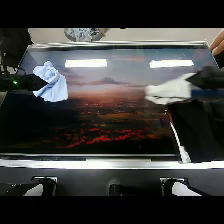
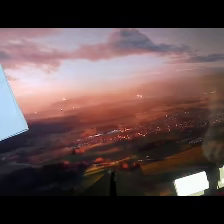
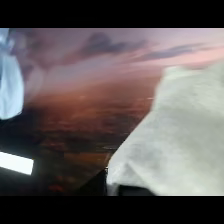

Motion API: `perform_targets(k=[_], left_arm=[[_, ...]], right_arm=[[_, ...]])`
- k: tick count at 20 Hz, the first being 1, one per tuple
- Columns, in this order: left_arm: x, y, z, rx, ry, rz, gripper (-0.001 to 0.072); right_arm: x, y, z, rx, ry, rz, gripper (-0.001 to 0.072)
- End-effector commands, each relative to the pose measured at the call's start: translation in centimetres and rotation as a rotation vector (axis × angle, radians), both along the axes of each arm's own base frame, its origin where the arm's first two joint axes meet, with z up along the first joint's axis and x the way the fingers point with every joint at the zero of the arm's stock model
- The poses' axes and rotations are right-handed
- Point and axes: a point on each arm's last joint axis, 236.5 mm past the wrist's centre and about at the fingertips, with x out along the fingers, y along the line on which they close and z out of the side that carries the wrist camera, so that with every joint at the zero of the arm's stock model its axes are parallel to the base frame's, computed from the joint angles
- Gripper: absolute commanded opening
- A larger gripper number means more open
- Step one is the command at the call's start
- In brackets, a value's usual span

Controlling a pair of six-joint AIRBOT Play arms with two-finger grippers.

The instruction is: Fold the shirts.

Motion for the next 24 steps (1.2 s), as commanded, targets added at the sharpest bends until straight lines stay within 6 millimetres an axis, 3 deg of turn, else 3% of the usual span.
perform_targets(k=[1,7,9,12,15,18,20,21,22,23,24], left_arm=[[0.0,0.0,0.0,0.001,0.000,0.000,0.0033],[0.0,0.0,0.0,0.000,0.000,0.000,0.0032],[0.0,0.0,0.0,0.001,0.000,0.000,0.0032],[-0.1,0.0,-0.1,0.001,0.005,-0.003,0.0032],[-0.1,0.0,-0.1,0.000,0.007,-0.003,0.0032],[-0.1,0.0,-0.1,-0.002,0.008,-0.001,0.0032],[-0.1,-0.1,-0.1,-0.003,0.008,-0.002,0.0033],[-0.1,-0.1,-0.1,-0.003,0.008,-0.001,0.0032],[-0.1,-0.1,0.0,-0.009,0.011,0.006,0.0032],[-0.3,-0.1,0.3,-0.023,0.011,0.023,0.0033],[-0.4,-0.1,1.5,-0.033,-0.010,0.037,0.0032]], right_arm=[[-5.5,-5.2,1.6,-0.016,0.053,-0.095,0.0044],[-11.4,-11.7,1.7,-0.002,0.121,-0.265,0.0044],[-13.2,-14.3,0.8,-0.029,0.167,-0.346,0.0045],[-18.1,-17.3,-4.0,-0.162,0.431,-0.415,0.0046],[-22.2,-16.0,-9.3,-0.136,0.633,-0.348,0.0046],[-27.6,-14.9,-15.2,-0.130,0.884,-0.337,0.0046],[-29.1,-13.9,-18.0,-0.122,0.939,-0.334,0.0051],[-29.4,-13.9,-19.0,-0.127,0.950,-0.341,0.0207],[-29.3,-14.2,-19.4,-0.141,0.941,-0.351,0.0590],[-28.9,-14.9,-19.0,-0.171,0.911,-0.340,0.0683],[-28.0,-16.3,-17.9,-0.232,0.852,-0.320,0.0673]])
